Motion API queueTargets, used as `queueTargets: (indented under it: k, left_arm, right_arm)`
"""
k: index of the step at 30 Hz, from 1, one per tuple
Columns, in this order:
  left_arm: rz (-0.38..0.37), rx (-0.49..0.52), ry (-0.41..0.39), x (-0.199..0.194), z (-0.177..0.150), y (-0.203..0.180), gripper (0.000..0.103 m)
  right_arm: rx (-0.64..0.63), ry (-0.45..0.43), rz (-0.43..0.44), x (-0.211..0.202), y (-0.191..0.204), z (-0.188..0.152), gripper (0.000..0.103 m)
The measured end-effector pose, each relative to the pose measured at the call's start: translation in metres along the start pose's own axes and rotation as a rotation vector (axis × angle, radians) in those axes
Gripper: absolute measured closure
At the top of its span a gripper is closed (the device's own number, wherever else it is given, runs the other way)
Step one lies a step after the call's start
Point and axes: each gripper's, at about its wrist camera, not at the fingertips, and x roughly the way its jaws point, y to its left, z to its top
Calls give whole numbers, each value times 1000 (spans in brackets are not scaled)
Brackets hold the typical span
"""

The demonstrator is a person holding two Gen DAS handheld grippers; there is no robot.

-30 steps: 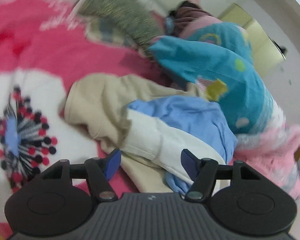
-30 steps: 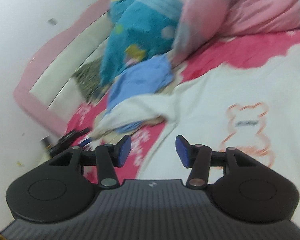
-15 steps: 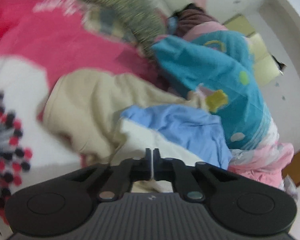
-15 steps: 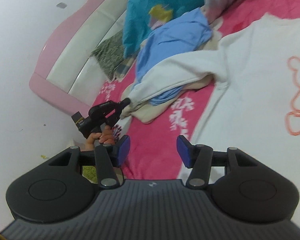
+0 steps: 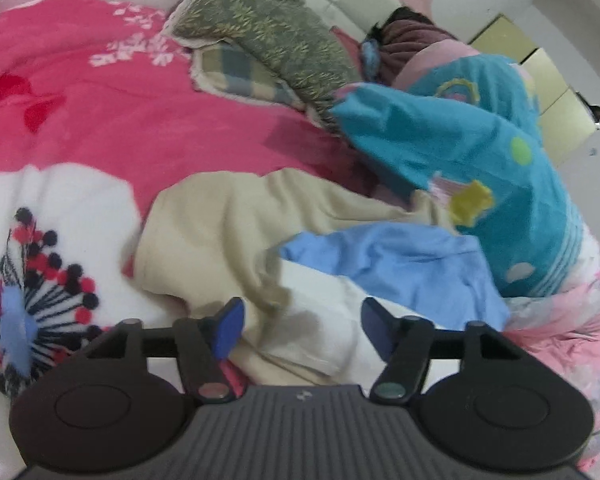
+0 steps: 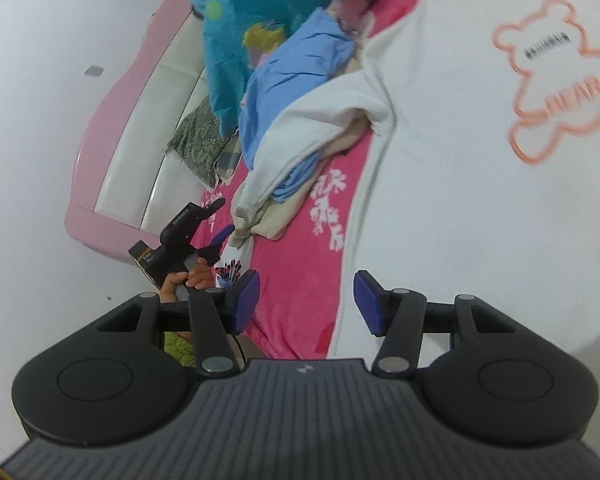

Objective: Fold clothes
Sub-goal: 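Pull the white bear-print sweatshirt out with the left tool and release it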

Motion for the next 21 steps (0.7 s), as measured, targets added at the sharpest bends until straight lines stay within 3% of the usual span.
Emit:
queueTargets:
  k: [2,4,6,9,14,21]
  left_arm:
    - [-3,-2,15,9,1,3,38]
    - [-29,7,27,16,2,2,51]
    - [-43,17,34,20,1,0,79]
    - [-35,62,28,21,-2,-4,94]
    - [-86,101,-37,-3,-3,-18,97]
    - [-348,316,-149,-72,-15,-98,98]
  right_arm:
    - [30,0,8,0,-9,-6,51]
    - [57,5,6,3,-17,-9,51]
    - [79,2,-2,4,-23,-13,51]
    - [102,-4,-11,2,-31,-16,50]
    - [133,-23,-34,-6,-41,-21,50]
    - [149,-55,-47,-14,-44,-29,49]
